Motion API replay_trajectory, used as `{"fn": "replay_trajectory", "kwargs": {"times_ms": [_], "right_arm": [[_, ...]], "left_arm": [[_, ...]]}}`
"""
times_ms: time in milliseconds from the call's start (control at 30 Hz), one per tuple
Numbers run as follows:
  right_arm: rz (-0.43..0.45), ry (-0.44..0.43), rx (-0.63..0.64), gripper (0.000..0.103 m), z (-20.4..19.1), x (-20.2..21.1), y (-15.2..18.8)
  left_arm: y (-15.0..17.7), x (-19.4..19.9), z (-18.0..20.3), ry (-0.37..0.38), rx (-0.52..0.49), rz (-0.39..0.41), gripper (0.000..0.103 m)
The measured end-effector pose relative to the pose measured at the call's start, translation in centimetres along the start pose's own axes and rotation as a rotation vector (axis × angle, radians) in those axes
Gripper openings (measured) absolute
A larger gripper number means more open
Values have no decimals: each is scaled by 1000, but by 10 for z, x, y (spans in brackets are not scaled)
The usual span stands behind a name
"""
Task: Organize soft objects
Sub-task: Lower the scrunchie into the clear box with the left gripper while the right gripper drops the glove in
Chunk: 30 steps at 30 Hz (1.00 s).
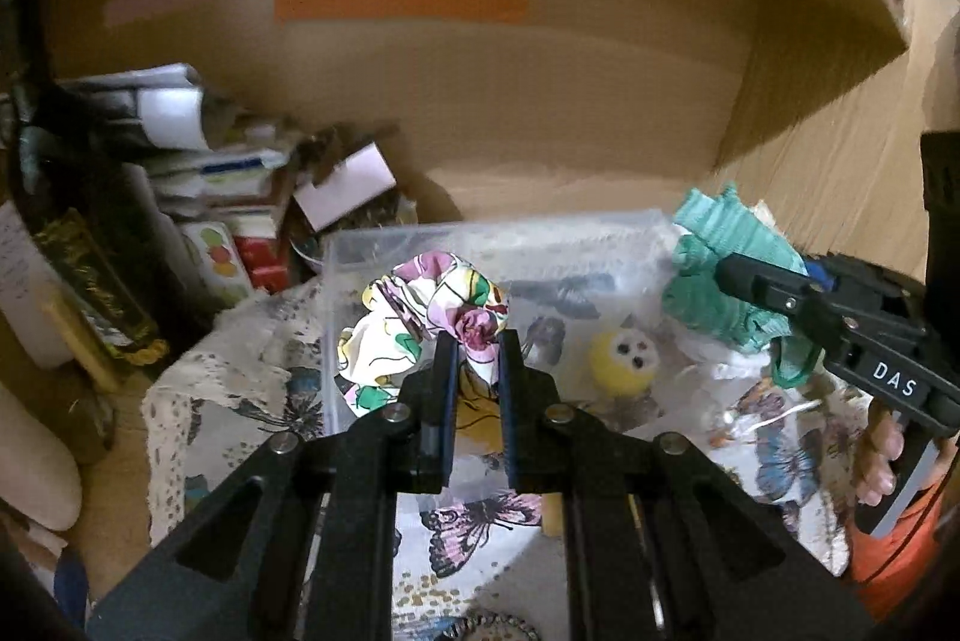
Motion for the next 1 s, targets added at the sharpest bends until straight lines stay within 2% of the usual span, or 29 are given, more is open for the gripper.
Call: {"fn": "replay_trajectory", "kwargs": {"times_ms": [233, 467, 533, 567, 600, 633, 700, 867, 1000], "right_arm": [[-107, 27, 19, 21, 4, -35, 14], [-176, 58, 76, 21, -1, -56, 26], [-177, 70, 105, 23, -5, -57, 29], [-178, 71, 116, 27, -7, -56, 29], [-178, 72, 128, 34, -9, -55, 29], [-175, 74, 141, 39, -11, -54, 30], [-159, 78, 159, 60, -15, -52, 30], [-109, 72, 194, 62, -25, -36, 25], [-58, 80, 181, 72, -26, -15, 20]], "left_arm": [[5, -32, 1, -5, -20, -66, 11], [9, -53, 1, -1, -21, -118, 12], [11, -55, 2, 0, -24, -130, 16], [11, -56, 3, 3, -26, -137, 24], [11, -56, 4, 4, -28, -141, 32], [12, -56, 5, 3, -32, -141, 37], [12, -52, 8, 0, -44, -134, 48], [7, -37, 12, 10, -57, -102, 59], [4, -19, 13, -3, -70, -72, 75]]}}
Point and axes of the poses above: each gripper's, at about its wrist camera, not at the fingertips, and x roughly against the way its jaws point, z to its right, y to its underside, the point moved 1 cm from there along -x, roughly the way its jaws point, and after that the axes turned 8 degrees about z, right-handed, at the moved point
